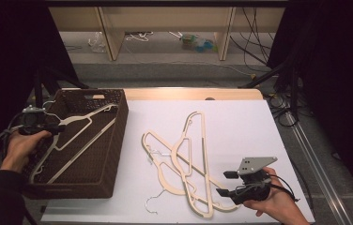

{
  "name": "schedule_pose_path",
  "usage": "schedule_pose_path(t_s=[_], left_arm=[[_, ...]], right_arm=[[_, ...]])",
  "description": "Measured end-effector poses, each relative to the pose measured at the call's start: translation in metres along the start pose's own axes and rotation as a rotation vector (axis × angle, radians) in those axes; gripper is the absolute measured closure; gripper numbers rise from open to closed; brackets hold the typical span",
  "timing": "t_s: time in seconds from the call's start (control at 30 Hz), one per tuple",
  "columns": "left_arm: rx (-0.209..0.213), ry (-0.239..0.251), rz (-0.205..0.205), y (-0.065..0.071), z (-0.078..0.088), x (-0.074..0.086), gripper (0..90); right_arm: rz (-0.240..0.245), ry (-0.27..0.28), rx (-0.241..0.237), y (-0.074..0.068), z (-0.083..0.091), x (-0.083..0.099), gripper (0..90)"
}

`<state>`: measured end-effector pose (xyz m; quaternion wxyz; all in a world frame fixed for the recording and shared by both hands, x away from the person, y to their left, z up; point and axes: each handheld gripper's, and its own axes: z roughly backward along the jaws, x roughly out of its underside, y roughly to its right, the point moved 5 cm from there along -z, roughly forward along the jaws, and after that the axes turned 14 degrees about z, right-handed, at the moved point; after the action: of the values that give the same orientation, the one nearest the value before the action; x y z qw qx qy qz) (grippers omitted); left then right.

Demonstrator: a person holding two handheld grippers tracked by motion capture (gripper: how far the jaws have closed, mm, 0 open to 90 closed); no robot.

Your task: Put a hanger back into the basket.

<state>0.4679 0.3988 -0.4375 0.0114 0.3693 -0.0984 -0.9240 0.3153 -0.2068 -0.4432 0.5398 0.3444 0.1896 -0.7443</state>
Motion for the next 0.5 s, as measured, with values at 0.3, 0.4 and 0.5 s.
schedule_pose_path(t_s=[0.3,0.4,0.5], left_arm=[[0.085,0.176,-0.008,0.041,0.048,-0.009,37.6],[0.128,0.218,-0.062,0.065,0.069,-0.007,36.0],[0.199,0.240,-0.079,0.092,0.086,0.001,33.0]], right_arm=[[-0.012,0.002,0.016,0.000,-0.003,0.000,35.8],[-0.031,-0.003,0.026,-0.001,-0.005,-0.002,33.1],[-0.034,0.001,0.042,0.000,-0.007,-0.002,32.0]])
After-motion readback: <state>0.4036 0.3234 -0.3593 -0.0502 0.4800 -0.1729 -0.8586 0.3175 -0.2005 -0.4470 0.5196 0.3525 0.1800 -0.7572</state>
